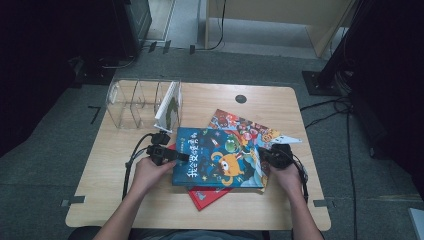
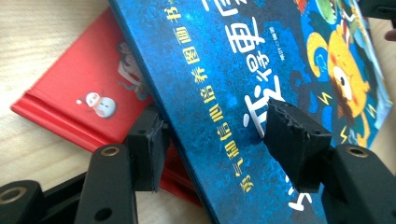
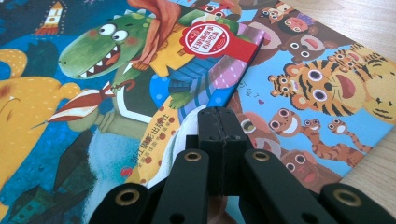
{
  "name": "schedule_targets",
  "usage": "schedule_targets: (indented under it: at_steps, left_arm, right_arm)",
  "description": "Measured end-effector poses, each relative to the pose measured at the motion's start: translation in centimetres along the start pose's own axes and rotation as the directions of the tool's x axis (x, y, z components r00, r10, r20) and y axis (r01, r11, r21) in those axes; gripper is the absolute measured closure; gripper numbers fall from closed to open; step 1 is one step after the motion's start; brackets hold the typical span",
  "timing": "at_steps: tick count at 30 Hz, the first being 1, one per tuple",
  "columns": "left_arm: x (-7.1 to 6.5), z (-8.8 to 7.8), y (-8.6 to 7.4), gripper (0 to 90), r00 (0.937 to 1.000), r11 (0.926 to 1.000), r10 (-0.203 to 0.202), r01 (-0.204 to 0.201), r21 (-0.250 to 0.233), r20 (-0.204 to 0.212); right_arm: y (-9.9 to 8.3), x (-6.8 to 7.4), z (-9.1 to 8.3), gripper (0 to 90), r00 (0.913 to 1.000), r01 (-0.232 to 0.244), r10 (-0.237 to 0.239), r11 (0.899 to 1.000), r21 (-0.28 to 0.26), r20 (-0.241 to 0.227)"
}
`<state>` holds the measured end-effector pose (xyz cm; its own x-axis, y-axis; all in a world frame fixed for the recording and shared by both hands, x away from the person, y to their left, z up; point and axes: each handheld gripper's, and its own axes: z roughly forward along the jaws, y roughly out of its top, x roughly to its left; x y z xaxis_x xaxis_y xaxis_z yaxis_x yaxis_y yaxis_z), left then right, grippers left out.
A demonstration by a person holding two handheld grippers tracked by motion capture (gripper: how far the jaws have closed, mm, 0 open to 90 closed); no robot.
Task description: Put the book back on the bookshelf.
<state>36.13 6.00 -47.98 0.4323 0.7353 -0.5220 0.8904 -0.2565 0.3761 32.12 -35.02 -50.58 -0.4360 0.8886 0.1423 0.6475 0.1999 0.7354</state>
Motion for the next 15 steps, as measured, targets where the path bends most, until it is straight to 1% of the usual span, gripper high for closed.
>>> schedule_targets:
  at_steps: [1, 3, 4, 5, 7, 10, 12, 15]
  left_arm:
    - [-0.1, -0.3, 0.0, 41.9, 0.9999, 0.9999, 0.000, 0.000, -0.014, 0.011]
    - [-0.5, -1.0, 0.1, 43.6, 0.9987, 0.9994, -0.002, 0.004, -0.033, 0.051]
    - [-0.8, -1.4, 0.3, 44.0, 0.9982, 0.9993, 0.002, 0.000, -0.037, 0.059]
    - [-1.1, -1.8, 0.4, 44.1, 0.9986, 0.9993, 0.014, -0.012, -0.036, 0.052]
    - [-1.5, -2.7, 0.8, 44.5, 0.9988, 0.9992, 0.027, -0.025, -0.032, 0.041]
    - [-1.9, -3.9, 1.2, 47.5, 0.9985, 0.9992, 0.036, -0.036, -0.020, 0.042]
    - [-2.2, -4.6, 1.5, 48.0, 0.9987, 0.9990, 0.043, -0.043, -0.010, 0.028]
    - [-2.5, -5.5, 2.0, 49.5, 0.9988, 0.9990, 0.044, -0.044, -0.002, 0.021]
  right_arm:
    - [0.0, 0.0, 0.0, 90.0, 1.0000, -0.001, 0.001, 1.000, 0.002, 0.002]
    - [0.1, 0.1, 0.0, 90.0, 1.0000, 0.000, 0.000, 1.000, 0.002, 0.001]
    - [0.1, 0.1, 0.0, 90.0, 1.0000, -0.002, 0.002, 1.000, 0.000, -0.002]
    - [0.1, 0.2, 0.1, 90.0, 1.0000, -0.003, 0.003, 1.000, 0.001, -0.005]
    - [0.1, 0.4, 0.1, 90.0, 0.9998, 0.014, -0.014, 1.000, 0.001, -0.016]
    - [0.1, 0.8, 0.2, 90.0, 0.9992, 0.023, -0.022, 1.000, 0.003, -0.034]
    - [0.2, 1.1, 0.3, 90.0, 0.9988, 0.025, -0.025, 1.000, 0.004, -0.043]
    - [0.3, 1.5, 0.5, 90.0, 0.9983, 0.034, -0.034, 0.999, 0.006, -0.049]
